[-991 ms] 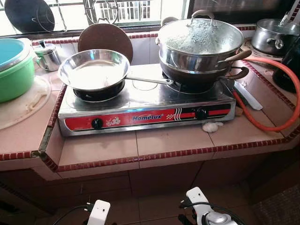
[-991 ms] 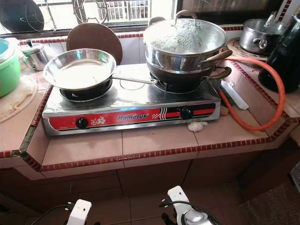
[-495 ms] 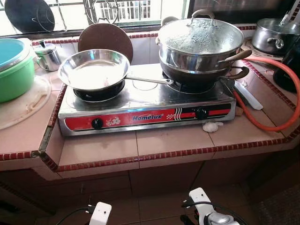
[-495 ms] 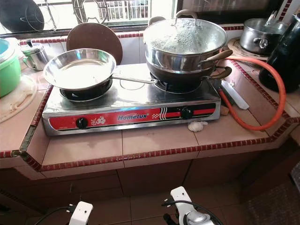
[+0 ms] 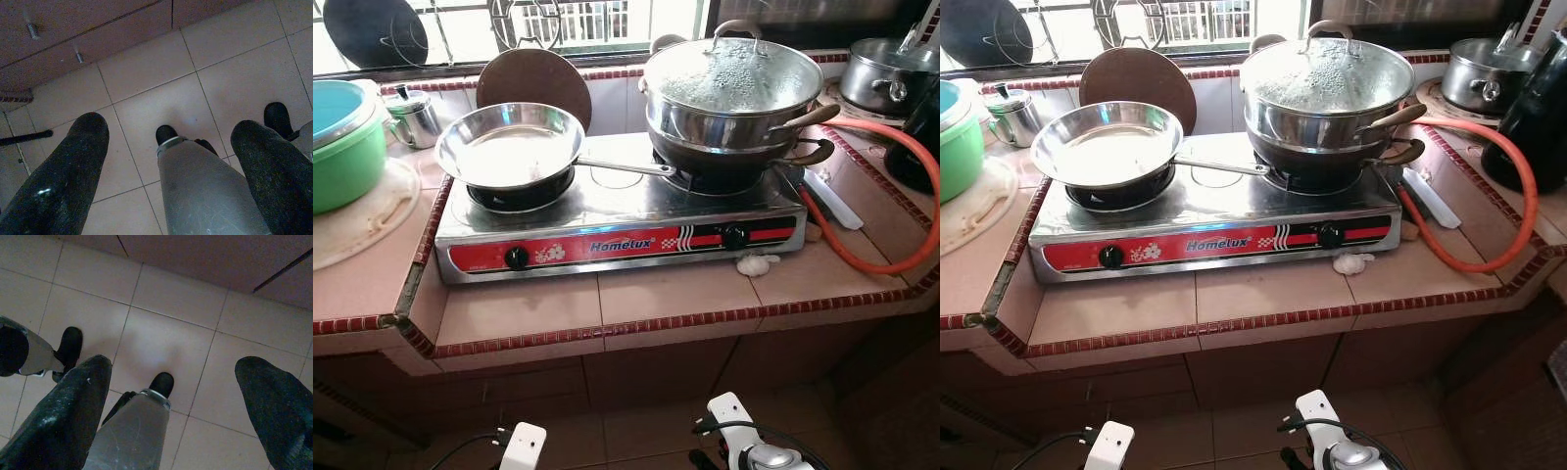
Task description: Kitchen organization
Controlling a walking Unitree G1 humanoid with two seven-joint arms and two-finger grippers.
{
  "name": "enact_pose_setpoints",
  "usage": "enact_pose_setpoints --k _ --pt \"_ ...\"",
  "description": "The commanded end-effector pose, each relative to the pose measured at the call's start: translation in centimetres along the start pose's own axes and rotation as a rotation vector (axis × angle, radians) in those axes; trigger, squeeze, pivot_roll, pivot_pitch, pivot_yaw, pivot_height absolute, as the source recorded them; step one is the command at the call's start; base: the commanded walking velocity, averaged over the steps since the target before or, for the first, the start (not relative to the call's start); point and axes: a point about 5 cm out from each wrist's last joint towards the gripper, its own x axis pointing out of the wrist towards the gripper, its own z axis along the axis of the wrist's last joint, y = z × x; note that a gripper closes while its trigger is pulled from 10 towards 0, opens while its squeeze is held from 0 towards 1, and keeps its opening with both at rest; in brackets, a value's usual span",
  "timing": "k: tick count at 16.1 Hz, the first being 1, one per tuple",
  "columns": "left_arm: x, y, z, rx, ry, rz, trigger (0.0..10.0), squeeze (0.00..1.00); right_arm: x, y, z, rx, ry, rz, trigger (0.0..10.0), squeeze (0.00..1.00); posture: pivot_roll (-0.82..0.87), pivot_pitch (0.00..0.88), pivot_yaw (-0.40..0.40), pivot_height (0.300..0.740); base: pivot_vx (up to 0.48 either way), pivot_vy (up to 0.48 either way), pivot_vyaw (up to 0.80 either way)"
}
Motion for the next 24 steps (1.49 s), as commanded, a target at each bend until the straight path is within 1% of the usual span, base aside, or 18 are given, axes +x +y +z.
enact_pose_setpoints --k 1,9,15,24 --pt "-0.1 0.2 -0.6 0.012 0.022 -0.001 10.0 0.0 0.0 0.0 0.0 -0.008 0.003 -0.001 10.0 0.0 -0.15 0.0 0.028 0.74 -0.266 0.0 0.0" --pt "0.0 0.2 -0.1 0.02 0.011 -0.001 10.0 0.0 0.1 0.2 0.1 -0.01 0.003 0.002 10.0 0.0 -0.14 0.0 0.031 0.74 -0.297 0.0 0.0" --pt "-0.1 0.2 -0.2 0.025 0.008 0.001 10.0 0.0 0.1 0.2 0.0 -0.009 0.004 -0.001 10.0 0.0 -0.14 0.0 0.035 0.74 -0.307 0.0 0.0" --pt "0.1 0.1 0.6 0.027 -0.011 -0.002 10.0 0.0 0.1 0.3 -0.2 -0.009 0.007 -0.003 10.0 0.0 -0.14 0.0 0.034 0.74 -0.285 0.0 0.0"
